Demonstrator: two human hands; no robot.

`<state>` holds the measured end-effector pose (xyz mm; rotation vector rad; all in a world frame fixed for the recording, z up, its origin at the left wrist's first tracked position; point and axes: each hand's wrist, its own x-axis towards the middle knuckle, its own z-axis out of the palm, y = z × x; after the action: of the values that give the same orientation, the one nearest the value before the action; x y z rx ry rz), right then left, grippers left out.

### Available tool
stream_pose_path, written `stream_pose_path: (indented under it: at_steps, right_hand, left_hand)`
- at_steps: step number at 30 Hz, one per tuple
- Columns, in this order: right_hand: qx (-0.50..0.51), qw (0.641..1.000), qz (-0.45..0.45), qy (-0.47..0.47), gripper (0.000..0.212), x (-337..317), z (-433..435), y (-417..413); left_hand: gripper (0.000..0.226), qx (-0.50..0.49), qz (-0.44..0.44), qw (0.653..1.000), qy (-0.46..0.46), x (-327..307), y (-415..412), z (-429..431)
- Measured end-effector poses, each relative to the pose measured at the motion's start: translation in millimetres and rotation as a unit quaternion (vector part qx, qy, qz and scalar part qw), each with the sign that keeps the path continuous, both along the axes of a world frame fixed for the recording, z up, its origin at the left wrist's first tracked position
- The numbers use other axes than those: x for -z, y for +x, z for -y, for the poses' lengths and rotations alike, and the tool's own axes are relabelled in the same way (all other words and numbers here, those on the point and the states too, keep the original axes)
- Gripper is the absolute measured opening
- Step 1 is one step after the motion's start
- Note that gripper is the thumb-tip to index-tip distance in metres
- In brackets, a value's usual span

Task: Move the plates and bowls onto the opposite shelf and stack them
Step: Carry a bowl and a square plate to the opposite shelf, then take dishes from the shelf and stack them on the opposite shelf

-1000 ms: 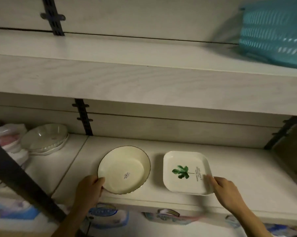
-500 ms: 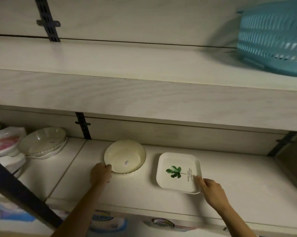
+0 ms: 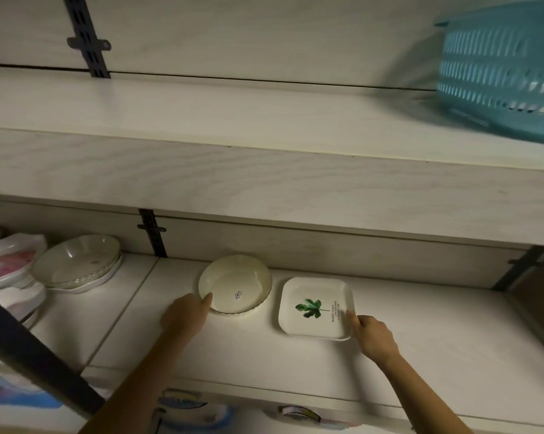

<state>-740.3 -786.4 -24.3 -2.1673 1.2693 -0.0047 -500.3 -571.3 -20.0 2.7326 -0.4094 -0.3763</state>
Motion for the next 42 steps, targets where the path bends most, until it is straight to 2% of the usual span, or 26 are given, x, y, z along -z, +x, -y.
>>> stream_pose_path:
  at_steps: [3,6,10,14,17,21,25,30,34,37,39,42]
  right_hand:
    - [-0.001,0.999,-0.033,-0.003,0.053,4,9,18]
    - [-0.001,0.998,-0.058,0.005,0.056,10,18,32]
    - [-0.006,0.997,-0.080,0.004,0.057,14,22,41]
    - [-0.015,0.996,-0.091,0.007,0.047,16,24,42]
    - [-0.041,0.992,-0.110,-0.043,0.039,4,15,38]
    - [-0.145,0.977,-0.026,-0.152,0.019,-33,-14,38]
    - [-0.282,0.936,0.026,-0.210,0.021,-69,-54,49]
    - [-0.365,0.901,0.041,-0.232,0.026,-90,-98,69]
    - [-0.414,0.878,0.045,-0.235,0.029,-96,-128,83]
    - [-0.444,0.864,0.049,-0.233,0.029,-99,-154,92]
    - [-0.458,0.856,0.056,-0.234,0.029,-101,-173,100]
    - [-0.473,0.846,0.070,-0.237,0.029,-105,-207,110]
  left_hand:
    - [0.033,0.109,0.089,0.990,-0.007,-14,-6,-17]
    - [0.028,0.175,0.163,0.970,-0.040,-23,-13,-36]
    - [0.020,0.209,0.225,0.949,-0.075,-24,-16,-52]
    - [0.018,0.242,0.279,0.928,-0.041,-24,-19,-63]
    - [0.021,0.235,0.319,0.918,-0.023,-26,-23,-71]
    - [0.028,0.235,0.315,0.919,-0.027,-33,-32,-88]
    - [0.026,0.228,0.316,0.920,-0.031,-45,-39,-110]
    - [0.032,0.182,0.311,0.933,-0.020,-50,-43,-142]
    - [0.058,0.154,0.284,0.946,-0.041,-55,-45,-171]
    - [0.065,0.120,0.267,0.954,-0.059,-62,-50,-195]
    - [0.054,0.106,0.277,0.952,-0.074,-64,-50,-215]
    - [0.019,0.103,0.297,0.948,-0.044,-67,-46,-249]
